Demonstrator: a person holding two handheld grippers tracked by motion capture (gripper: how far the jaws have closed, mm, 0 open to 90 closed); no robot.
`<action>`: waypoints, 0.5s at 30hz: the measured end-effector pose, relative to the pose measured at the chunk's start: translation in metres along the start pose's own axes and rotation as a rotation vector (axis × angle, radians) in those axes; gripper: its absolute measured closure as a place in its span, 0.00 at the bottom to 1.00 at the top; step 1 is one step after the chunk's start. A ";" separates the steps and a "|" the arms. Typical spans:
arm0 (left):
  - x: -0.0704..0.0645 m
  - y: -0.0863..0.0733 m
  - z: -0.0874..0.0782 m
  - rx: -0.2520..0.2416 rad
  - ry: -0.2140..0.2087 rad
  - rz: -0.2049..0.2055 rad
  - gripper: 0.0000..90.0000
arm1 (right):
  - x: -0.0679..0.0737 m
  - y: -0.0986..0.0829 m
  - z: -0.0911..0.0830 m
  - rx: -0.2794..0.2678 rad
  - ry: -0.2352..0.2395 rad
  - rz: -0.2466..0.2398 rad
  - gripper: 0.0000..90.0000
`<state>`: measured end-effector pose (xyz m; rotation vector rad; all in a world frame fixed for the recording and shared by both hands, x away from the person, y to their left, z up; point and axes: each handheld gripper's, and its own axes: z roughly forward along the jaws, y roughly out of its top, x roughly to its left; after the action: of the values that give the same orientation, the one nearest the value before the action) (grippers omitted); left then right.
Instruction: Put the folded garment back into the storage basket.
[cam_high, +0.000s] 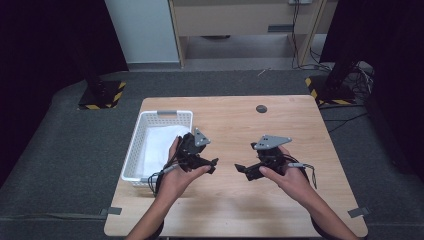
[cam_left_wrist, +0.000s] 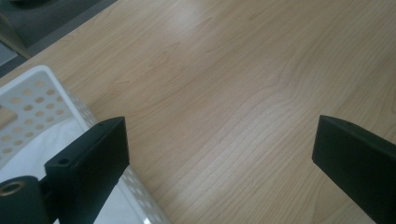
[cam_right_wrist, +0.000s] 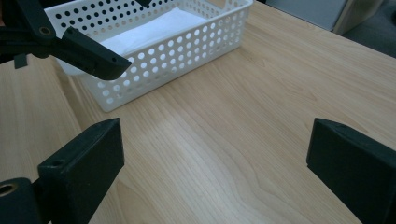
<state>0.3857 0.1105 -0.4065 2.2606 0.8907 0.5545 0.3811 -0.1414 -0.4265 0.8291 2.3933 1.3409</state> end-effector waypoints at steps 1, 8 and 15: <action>-0.002 0.001 0.002 0.001 -0.002 0.002 0.04 | -0.001 -0.002 -0.002 0.000 -0.004 0.005 0.05; -0.015 0.006 0.016 -0.003 -0.021 0.011 0.04 | -0.009 -0.016 -0.015 0.001 -0.031 0.031 0.05; -0.023 0.007 0.029 -0.004 -0.029 0.008 0.04 | -0.019 -0.032 -0.028 0.002 -0.067 0.062 0.04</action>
<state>0.3895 0.0786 -0.4255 2.2634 0.8658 0.5255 0.3711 -0.1851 -0.4390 0.9414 2.3357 1.3124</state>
